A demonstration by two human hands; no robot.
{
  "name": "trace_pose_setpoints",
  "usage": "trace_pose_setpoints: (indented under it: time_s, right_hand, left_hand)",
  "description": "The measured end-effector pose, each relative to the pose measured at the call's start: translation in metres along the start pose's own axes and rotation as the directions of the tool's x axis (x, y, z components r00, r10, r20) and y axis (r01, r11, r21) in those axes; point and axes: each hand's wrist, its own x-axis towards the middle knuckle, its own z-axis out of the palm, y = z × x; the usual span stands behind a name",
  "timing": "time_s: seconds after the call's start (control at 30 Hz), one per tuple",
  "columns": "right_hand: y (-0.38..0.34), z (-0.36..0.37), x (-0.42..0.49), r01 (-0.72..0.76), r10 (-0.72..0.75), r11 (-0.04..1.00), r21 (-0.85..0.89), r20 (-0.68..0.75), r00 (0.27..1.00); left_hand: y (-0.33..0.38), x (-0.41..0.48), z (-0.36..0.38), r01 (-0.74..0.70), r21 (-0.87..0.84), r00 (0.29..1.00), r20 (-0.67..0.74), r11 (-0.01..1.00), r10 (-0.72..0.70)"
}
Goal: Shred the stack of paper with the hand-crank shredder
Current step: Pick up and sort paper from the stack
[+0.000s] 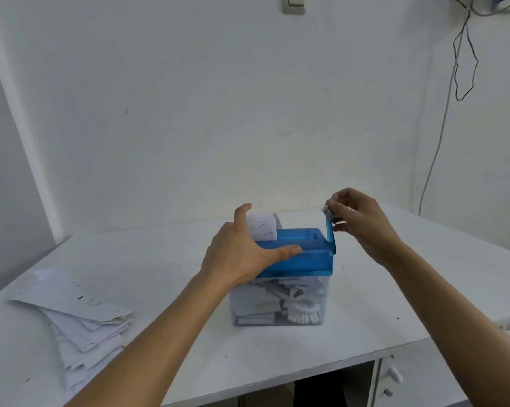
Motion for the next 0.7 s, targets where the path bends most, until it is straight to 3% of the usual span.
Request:
trace_pose_setpoints:
  time_s: [0.07,0.2,0.33,0.57,0.63,0.7]
  right_hand:
    - [0.009,0.001,0.004,-0.058,0.059,0.997,0.053,-0.023,0.998]
    - [0.037,0.014,-0.001,-0.172,0.169,0.970,-0.174,-0.034,0.985]
    - [0.061,0.017,-0.020,-0.254,0.267,0.924,-0.286,0.008,0.964]
    - [0.050,0.012,-0.070,-0.193,0.260,0.869,-0.456,0.088,0.962]
    - [0.037,0.003,-0.085,-0.165,0.237,0.890,-0.426,0.124,0.963]
    - [0.016,-0.012,-0.094,-0.129,0.189,0.949,-0.289,0.188,0.964]
  left_hand:
    - [0.000,0.000,0.000,-0.003,0.001,1.000,-0.008,1.000,0.003]
    - [-0.002,0.001,0.000,0.001,-0.027,1.000,0.013,1.000,-0.001]
    - [-0.010,0.001,-0.004,-0.007,-0.113,0.998,0.057,0.994,0.014]
    - [-0.010,-0.001,-0.001,-0.007,-0.087,1.000,0.019,0.996,0.009]
    - [-0.009,-0.001,-0.002,-0.002,-0.083,1.000,0.026,0.997,0.004]
    - [-0.008,-0.001,-0.003,-0.006,-0.080,1.000,0.026,0.997,0.008]
